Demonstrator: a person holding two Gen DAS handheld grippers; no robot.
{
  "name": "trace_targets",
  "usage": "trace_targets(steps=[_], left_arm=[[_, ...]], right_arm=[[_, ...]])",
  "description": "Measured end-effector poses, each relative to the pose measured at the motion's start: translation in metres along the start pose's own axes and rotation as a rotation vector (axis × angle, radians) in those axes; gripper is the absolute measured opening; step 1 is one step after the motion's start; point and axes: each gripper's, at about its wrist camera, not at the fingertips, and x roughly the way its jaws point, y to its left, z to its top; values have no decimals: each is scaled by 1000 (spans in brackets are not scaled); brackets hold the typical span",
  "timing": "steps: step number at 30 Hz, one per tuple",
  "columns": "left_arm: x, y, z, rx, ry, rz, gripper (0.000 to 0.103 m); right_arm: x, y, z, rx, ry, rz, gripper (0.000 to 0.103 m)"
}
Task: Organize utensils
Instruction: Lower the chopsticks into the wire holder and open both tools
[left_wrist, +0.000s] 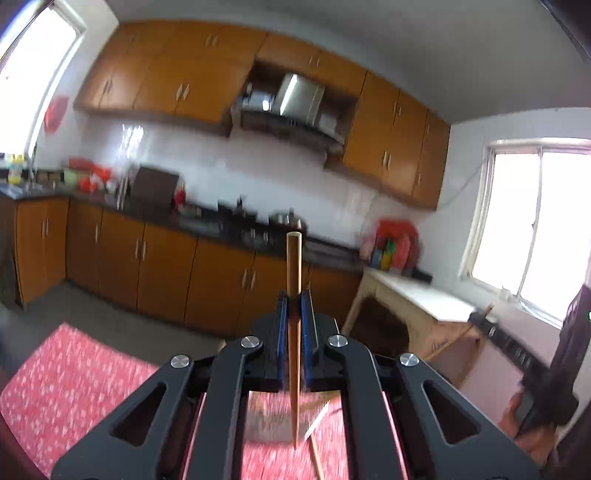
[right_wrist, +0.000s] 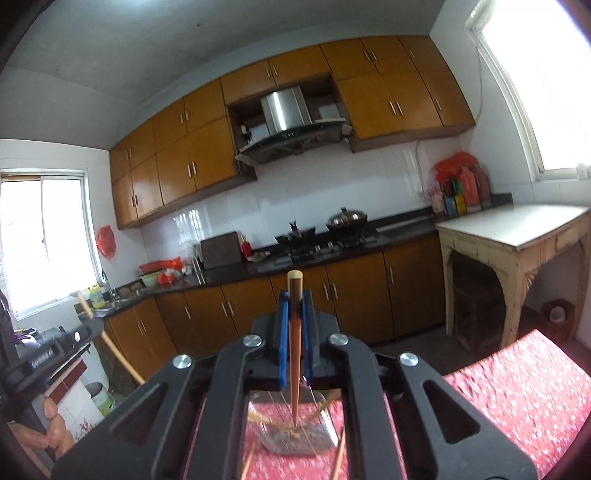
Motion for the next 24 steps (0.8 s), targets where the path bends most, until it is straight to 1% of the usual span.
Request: trace_targets(steps=[3,5,8,11,16,20,24], left_arm=[[18,-8,4,17,-83,62,7],[34,-8,2,24,-112,103,7],[57,-4,-3,18,-123,130,7],[74,-2,-12,33,-129,159,7],[91,13,-30,5,-79,174,7],[101,23,-43,-15,-9,183,7],[111,29,-52,-14,51,197,7]], right_arm=[[18,7,0,-16,-11,1,8],[31,7,-3,-21,-7,-5,8],[49,5,-9,-14,11,-2,8],[65,5,-20,-7,33,1,8],[89,-4,-41,16,92,3,8],[104,-11,-54,56,144,12,8],[118,-15,-67,68,187,8,8]])
